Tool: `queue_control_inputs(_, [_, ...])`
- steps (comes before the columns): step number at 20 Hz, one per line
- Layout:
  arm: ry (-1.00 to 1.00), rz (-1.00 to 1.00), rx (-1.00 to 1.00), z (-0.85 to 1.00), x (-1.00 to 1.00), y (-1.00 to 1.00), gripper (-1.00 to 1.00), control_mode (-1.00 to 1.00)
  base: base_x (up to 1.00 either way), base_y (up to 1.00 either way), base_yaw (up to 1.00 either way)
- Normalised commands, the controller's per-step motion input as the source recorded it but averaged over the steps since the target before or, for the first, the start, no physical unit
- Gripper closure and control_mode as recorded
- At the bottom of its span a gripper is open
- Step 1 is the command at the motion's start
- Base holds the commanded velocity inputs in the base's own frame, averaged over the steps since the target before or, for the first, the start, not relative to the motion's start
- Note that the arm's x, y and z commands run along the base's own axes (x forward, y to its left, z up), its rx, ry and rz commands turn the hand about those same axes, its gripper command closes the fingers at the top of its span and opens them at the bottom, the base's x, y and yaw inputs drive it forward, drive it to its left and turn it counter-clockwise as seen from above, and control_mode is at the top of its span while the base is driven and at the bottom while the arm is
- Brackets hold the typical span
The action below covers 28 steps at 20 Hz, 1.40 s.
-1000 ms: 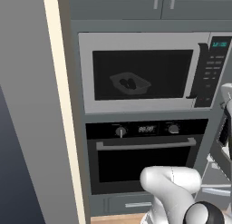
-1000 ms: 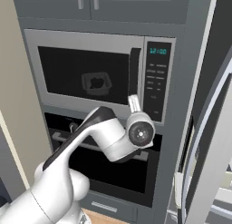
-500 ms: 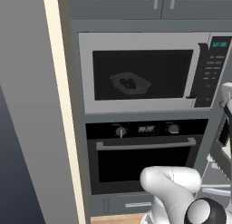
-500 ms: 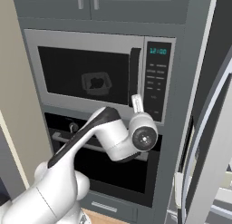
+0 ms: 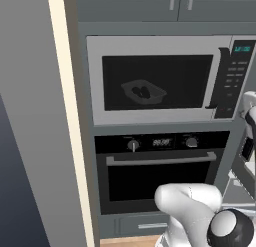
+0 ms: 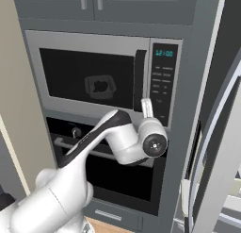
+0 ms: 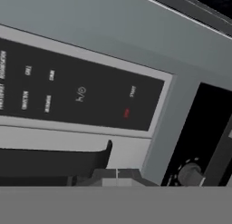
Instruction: Place the tupperware containing the chicken drumstick and sweet potato meal in the microwave. Close the microwave door and press the start button to reheat the meal.
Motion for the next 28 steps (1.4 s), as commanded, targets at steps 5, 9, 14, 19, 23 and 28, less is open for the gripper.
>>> queue_control_inputs(5, [0.0,0.0,0.03,-0.17,0.23,-0.12,1.0,-1.0,0.0,0.0,0.0])
queue_control_inputs(9, [0.0,-0.01,0.02,-0.12,0.22,-0.15,1.0,-1.0,0.0,0.0,0.0])
queue_control_inputs(14, [0.0,-0.01,0.02,-0.1,0.24,-0.11,1.0,-1.0,0.0,0.0,0.0])
queue_control_inputs(19, [0.0,0.0,0.03,-0.08,0.27,-0.15,1.0,-1.0,0.0,0.0,0.0])
queue_control_inputs(23, [0.0,0.0,0.04,-0.09,0.25,-0.17,1.0,-1.0,0.0,0.0,0.0])
queue_control_inputs(28, [0.0,0.0,0.02,-0.16,0.24,-0.1,1.0,-1.0,0.0,0.0,0.0])
